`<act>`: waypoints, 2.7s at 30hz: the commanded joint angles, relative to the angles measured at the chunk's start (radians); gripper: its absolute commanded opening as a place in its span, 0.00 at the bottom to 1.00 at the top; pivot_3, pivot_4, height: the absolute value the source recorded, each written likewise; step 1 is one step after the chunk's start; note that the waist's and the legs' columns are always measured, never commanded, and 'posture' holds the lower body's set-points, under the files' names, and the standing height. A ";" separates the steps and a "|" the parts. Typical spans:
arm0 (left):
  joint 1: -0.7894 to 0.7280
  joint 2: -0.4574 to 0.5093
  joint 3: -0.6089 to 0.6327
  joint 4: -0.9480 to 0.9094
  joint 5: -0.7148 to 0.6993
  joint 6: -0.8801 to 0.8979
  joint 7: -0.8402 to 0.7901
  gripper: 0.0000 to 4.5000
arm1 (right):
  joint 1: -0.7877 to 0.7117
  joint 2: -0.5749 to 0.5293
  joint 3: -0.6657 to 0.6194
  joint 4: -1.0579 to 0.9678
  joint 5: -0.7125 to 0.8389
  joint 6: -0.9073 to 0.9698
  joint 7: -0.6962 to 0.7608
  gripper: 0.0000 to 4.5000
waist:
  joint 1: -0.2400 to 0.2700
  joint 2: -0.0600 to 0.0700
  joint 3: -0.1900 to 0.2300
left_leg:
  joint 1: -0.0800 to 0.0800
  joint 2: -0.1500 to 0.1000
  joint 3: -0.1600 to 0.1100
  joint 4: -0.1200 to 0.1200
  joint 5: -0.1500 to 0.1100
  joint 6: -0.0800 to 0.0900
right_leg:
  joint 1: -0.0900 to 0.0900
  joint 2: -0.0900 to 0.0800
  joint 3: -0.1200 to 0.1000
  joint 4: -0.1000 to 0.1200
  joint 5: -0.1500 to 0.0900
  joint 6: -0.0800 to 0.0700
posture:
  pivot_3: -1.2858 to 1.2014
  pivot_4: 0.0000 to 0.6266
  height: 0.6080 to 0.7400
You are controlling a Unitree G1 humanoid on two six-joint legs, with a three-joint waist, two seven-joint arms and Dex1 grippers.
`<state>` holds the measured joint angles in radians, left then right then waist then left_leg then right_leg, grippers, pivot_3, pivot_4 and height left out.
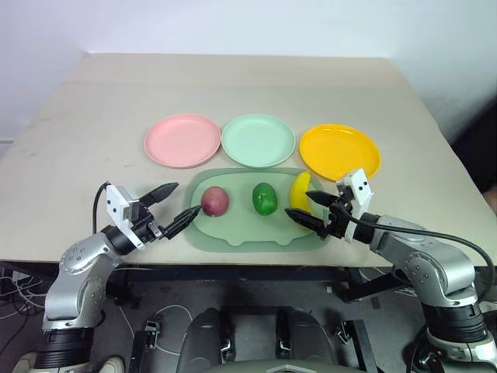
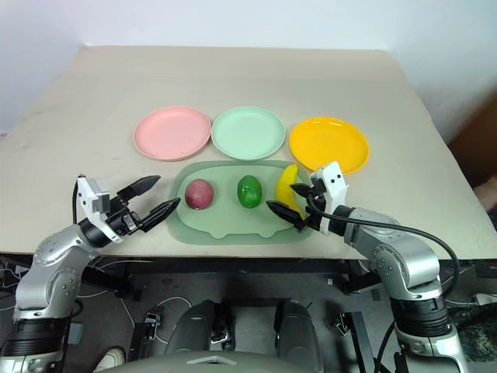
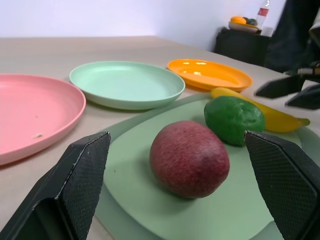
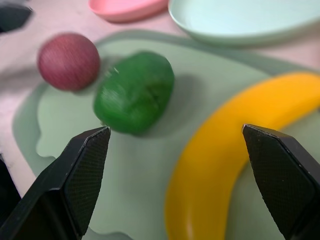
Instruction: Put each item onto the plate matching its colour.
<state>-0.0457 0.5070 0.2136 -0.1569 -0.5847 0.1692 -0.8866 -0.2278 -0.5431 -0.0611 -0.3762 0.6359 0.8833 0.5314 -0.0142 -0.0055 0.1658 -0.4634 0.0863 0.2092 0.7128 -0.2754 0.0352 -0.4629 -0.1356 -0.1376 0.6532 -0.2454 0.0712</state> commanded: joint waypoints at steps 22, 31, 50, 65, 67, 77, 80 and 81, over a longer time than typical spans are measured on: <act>-0.026 0.008 0.013 0.065 0.023 -0.065 -0.062 1.00 | -0.122 -0.070 -0.076 -0.094 0.046 0.148 0.000 0.36 | 0.000 0.000 0.000 | 0.000 0.000 0.000 0.000 0.000 0.000 | 0.000 0.000 0.000 0.000 0.000 0.000 | 0.52 0.24 0.66; -0.060 -0.015 0.002 0.094 0.037 -0.090 -0.060 1.00 | -0.456 -0.057 0.003 0.347 -0.159 0.002 -0.063 0.36 | -0.004 0.001 0.001 | 0.000 0.000 0.002 0.000 0.000 0.000 | -0.001 0.001 0.000 -0.001 0.001 -0.001 | 0.52 0.24 0.66; 0.004 -0.014 0.021 0.035 0.033 -0.095 -0.015 1.00 | -0.757 0.013 0.087 1.035 -0.443 -0.171 -0.010 0.64 | -0.030 0.005 0.003 | -0.007 -0.001 0.005 0.000 0.004 0.001 | -0.005 0.002 0.002 0.005 0.003 0.004 | 0.52 0.24 0.66; -0.038 0.011 0.027 0.072 0.027 -0.084 -0.031 1.00 | -0.542 0.094 -0.091 0.281 -0.178 0.162 -0.014 0.99 | -0.031 0.005 0.003 | -0.010 0.000 0.005 0.002 0.004 0.000 | -0.012 0.000 0.004 0.011 0.003 0.005 | 0.52 0.24 0.66; -0.043 0.012 0.026 0.074 0.027 -0.081 -0.034 1.00 | -0.509 0.141 -0.117 0.160 -0.099 0.249 -0.025 0.99 | -0.030 0.004 0.002 | -0.010 0.000 0.005 0.003 0.004 0.000 | -0.012 0.001 0.004 0.011 0.003 0.005 | 0.52 0.24 0.66; -0.060 0.019 0.024 0.087 0.026 -0.072 -0.045 1.00 | -0.423 0.329 -0.172 -0.017 0.018 0.533 -0.218 0.99 | -0.027 0.003 0.002 | -0.011 0.000 0.004 0.004 0.003 -0.002 | -0.011 0.000 0.004 0.011 0.003 0.004 | 0.52 0.24 0.66; -0.060 0.019 0.022 0.088 0.028 -0.072 -0.045 1.00 | -0.410 0.380 -0.156 0.008 -0.005 0.558 -0.278 0.99 | -0.029 0.003 0.002 | -0.011 -0.001 0.004 0.004 0.003 -0.001 | -0.011 0.001 0.004 0.011 0.003 0.004 | 0.52 0.24 0.66; -0.059 0.018 0.021 0.087 0.028 -0.072 -0.044 1.00 | -0.408 0.394 -0.150 0.018 -0.012 0.563 -0.293 0.99 | -0.030 0.003 0.002 | -0.011 -0.001 0.005 0.004 0.003 -0.001 | -0.012 0.001 0.004 0.011 0.003 0.004 | 0.52 0.24 0.66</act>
<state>-0.0948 0.5129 0.2205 -0.0582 -0.5524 0.1021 -0.9255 -0.6293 -0.1618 -0.2111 -0.3463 0.6297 1.4376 0.2640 -0.0441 -0.0024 0.1674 -0.4746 0.0852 0.2140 0.7164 -0.2718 0.0351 -0.4745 -0.1344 -0.1341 0.6645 -0.2421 0.0753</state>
